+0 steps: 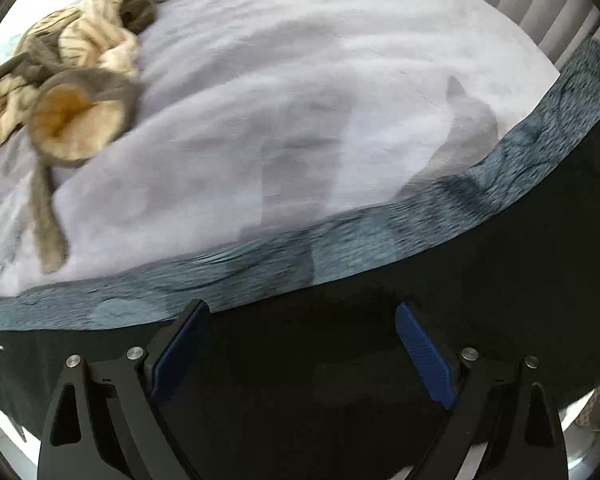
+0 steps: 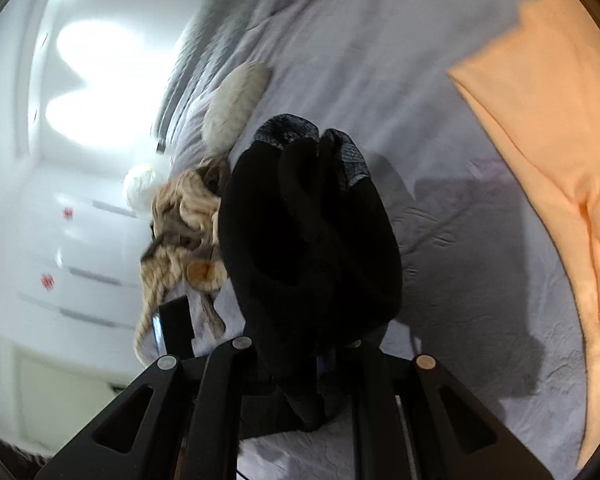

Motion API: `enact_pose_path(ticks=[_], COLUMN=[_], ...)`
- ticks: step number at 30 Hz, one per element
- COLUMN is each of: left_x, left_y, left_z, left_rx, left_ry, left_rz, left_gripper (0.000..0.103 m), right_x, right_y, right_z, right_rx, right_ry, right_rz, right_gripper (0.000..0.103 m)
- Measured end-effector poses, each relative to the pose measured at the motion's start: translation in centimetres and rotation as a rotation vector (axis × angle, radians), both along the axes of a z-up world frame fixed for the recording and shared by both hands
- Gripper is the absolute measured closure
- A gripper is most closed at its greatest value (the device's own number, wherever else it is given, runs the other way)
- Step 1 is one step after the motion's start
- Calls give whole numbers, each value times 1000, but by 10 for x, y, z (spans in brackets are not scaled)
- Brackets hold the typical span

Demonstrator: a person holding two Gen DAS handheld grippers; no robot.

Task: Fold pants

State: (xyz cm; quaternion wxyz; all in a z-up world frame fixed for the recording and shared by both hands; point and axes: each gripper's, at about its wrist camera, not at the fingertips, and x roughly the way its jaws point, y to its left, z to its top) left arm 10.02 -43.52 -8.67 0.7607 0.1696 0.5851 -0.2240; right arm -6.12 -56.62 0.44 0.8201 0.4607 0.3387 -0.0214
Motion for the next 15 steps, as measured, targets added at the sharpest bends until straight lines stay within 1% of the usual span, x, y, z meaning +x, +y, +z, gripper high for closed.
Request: enact_pose_path(ticks=[1,4,6,8,10,11,12,15], left_x=[3,13,18,19,24,24,26,32], left_y=[13,55,84,110,143,152,169,216], left_z=[3,9,11,13,13,12,10,5], left_rx=[-5,-15,-28,-27,-16,-9,-1,17], left_ry=[-5,-14,-18,-19,-19,-17,-14,2], left_rz=[7,38,68,96,127,141,160,222], left_gripper=[8,8,8,8,8,8,8,8], right_x=[2,24,39,52,68,77,89,116], right_y=[10,49,82,116,156,174,197,247], right_z=[8,34,45,47,38,32,22,-11], right_rx=[-39,-184,-268,-337,-400,-424,-451,-485], right_ry=[2,19,35,57,95,120,151,243], right_rz=[20,94,149,200,257,282,310,377], right_gripper=[89,89,89,89,89,89,89,89])
